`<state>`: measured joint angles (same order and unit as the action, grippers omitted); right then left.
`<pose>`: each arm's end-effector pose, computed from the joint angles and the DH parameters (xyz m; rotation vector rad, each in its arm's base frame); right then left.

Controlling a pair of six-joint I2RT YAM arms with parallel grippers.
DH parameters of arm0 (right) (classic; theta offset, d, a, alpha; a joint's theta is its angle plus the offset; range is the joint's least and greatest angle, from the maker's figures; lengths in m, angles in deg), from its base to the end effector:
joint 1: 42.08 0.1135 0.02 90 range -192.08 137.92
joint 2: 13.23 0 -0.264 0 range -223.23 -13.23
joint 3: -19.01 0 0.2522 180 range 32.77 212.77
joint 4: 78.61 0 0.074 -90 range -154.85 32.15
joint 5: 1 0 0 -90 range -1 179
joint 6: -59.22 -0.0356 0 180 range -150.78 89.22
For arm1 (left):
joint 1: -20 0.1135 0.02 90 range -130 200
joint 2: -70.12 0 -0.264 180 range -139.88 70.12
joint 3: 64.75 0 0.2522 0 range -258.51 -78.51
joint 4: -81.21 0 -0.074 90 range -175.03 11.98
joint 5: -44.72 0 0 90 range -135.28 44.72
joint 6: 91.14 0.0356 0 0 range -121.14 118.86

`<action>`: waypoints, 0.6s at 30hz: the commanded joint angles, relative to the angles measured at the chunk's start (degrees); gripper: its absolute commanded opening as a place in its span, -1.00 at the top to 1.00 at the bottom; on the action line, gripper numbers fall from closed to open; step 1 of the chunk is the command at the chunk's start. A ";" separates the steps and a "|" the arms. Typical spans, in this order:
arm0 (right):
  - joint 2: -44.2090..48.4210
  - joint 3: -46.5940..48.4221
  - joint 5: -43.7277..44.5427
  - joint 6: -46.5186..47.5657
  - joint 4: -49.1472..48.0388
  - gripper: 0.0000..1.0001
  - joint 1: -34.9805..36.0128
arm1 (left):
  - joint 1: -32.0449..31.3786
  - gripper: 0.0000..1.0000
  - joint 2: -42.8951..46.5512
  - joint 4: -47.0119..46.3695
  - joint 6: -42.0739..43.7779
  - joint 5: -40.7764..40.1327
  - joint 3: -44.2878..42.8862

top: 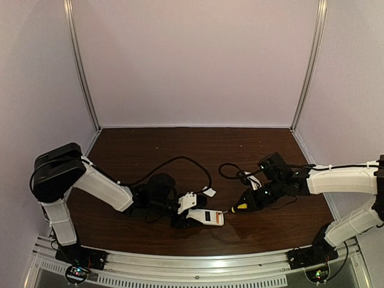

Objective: Unload the batteries from the remote control

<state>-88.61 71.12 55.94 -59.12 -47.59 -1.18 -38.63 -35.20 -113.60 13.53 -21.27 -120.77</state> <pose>0.1730 0.1755 0.1850 -0.5553 2.6717 1.1605 0.1657 -0.2996 0.1166 1.5371 1.6463 -0.8823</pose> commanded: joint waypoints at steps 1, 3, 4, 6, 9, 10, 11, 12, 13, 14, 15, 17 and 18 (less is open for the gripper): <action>-2.39 -2.05 2.34 -2.23 -3.86 1.00 0.22 | -0.73 1.00 -1.29 -4.17 0.49 0.22 0.44; -3.21 -2.37 2.30 -2.42 -4.23 1.00 0.31 | -0.71 1.00 -1.95 -3.68 0.83 -0.31 0.28; -3.49 -2.42 2.30 -2.49 -4.22 1.00 0.39 | -0.75 1.00 -2.30 -3.34 0.92 -0.54 0.23; -3.76 -2.34 2.40 -2.44 -3.87 1.00 0.40 | -0.85 1.00 -3.01 -2.63 1.25 -1.11 0.11; -3.52 -1.65 2.62 -2.42 -2.77 1.00 0.40 | -1.28 0.75 -3.62 -2.13 2.15 -1.98 0.29; -3.37 -1.44 2.69 -2.42 -2.42 1.00 0.45 | -1.31 0.64 -3.72 -2.10 2.38 -2.07 0.41; -3.23 -1.25 2.73 -2.42 -2.00 1.00 0.51 | -1.31 0.51 -3.83 -2.10 2.50 -2.09 0.47; -3.13 -1.05 2.76 -2.47 -1.68 1.00 0.49 | -1.38 0.39 -3.84 -2.10 2.61 -2.05 0.51; -2.92 -0.88 2.80 -2.58 -1.39 1.00 0.49 | -1.38 0.29 -3.84 -2.10 2.78 -2.08 0.51; -2.77 -0.69 2.82 -2.66 -1.09 1.00 0.60 | -1.40 0.18 -3.84 -2.03 2.93 -2.04 0.52; -2.64 -0.51 2.80 -2.75 -0.80 1.00 0.58 | -1.40 0.06 -3.84 -1.82 3.03 -2.05 0.47; -2.22 -0.17 2.82 -2.94 -0.24 1.00 0.71 | -1.39 -0.13 -3.76 -0.91 3.69 -1.72 0.00; -2.09 -0.01 2.90 -2.99 -0.01 1.00 0.75 | -1.40 -0.18 -3.69 -0.49 3.93 -1.61 -0.23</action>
<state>-90.70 70.13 55.48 -61.24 -50.33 -0.92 -38.83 -37.36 -114.37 14.17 -22.66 -120.75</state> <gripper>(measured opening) 0.163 0.567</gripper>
